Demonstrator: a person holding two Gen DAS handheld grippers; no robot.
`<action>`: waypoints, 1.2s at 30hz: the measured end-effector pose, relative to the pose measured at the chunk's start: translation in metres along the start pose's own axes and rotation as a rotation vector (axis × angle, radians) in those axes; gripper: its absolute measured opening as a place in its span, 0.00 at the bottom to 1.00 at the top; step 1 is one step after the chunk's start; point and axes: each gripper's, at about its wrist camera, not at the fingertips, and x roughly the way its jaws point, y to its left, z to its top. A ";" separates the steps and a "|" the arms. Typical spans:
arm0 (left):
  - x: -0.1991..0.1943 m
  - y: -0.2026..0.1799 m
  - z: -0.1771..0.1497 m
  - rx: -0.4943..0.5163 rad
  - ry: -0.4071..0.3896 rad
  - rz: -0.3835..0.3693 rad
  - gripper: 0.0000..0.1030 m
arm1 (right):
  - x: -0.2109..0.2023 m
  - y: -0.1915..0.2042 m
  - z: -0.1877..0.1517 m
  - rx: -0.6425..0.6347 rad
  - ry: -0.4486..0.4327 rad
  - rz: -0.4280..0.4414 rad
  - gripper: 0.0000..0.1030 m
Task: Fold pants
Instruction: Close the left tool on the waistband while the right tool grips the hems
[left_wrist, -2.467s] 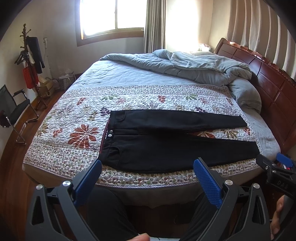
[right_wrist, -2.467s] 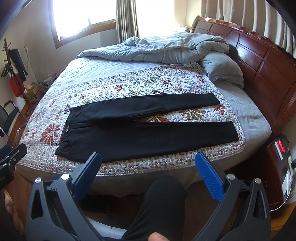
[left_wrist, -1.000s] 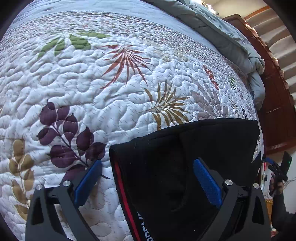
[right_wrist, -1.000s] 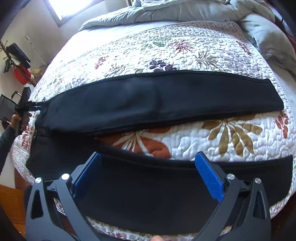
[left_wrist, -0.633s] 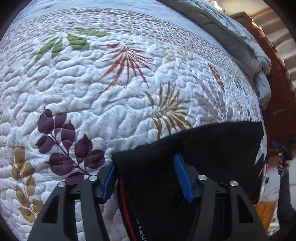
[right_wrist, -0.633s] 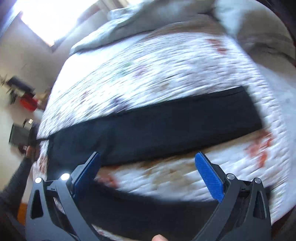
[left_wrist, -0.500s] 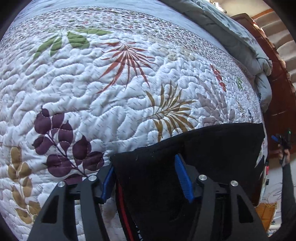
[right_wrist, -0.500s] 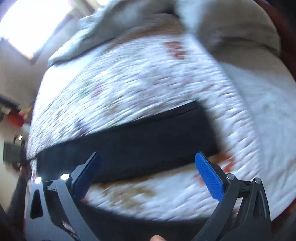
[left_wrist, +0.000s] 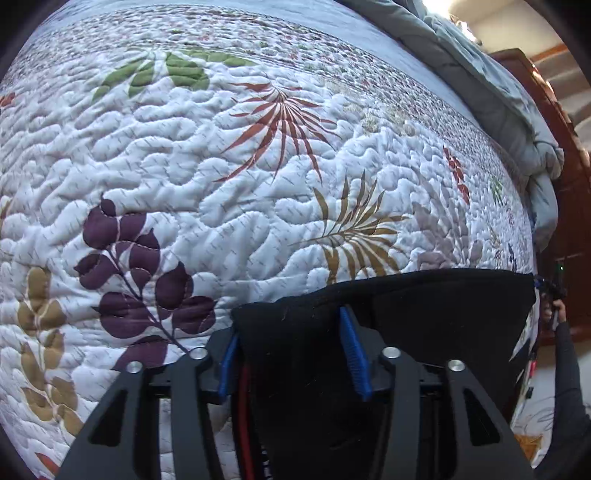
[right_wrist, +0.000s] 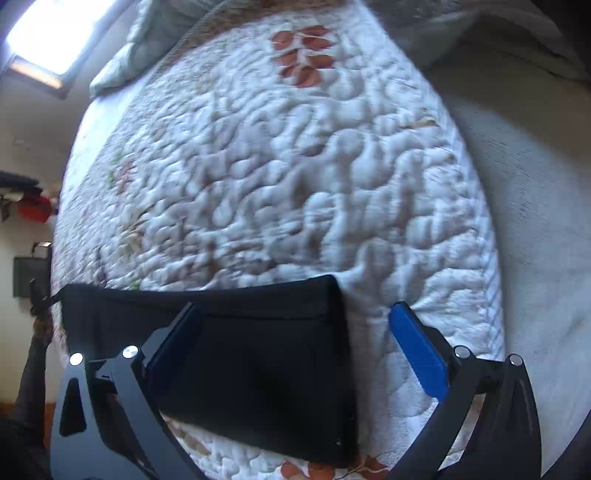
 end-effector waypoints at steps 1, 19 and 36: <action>0.001 -0.004 0.000 0.010 -0.002 0.012 0.56 | -0.001 0.002 0.000 -0.014 0.000 0.037 0.96; -0.034 -0.028 -0.016 0.024 -0.117 0.102 0.22 | -0.024 0.015 -0.009 -0.084 -0.047 0.000 0.07; -0.150 -0.112 -0.107 0.224 -0.334 0.051 0.19 | -0.109 0.060 -0.138 -0.225 -0.388 -0.293 0.06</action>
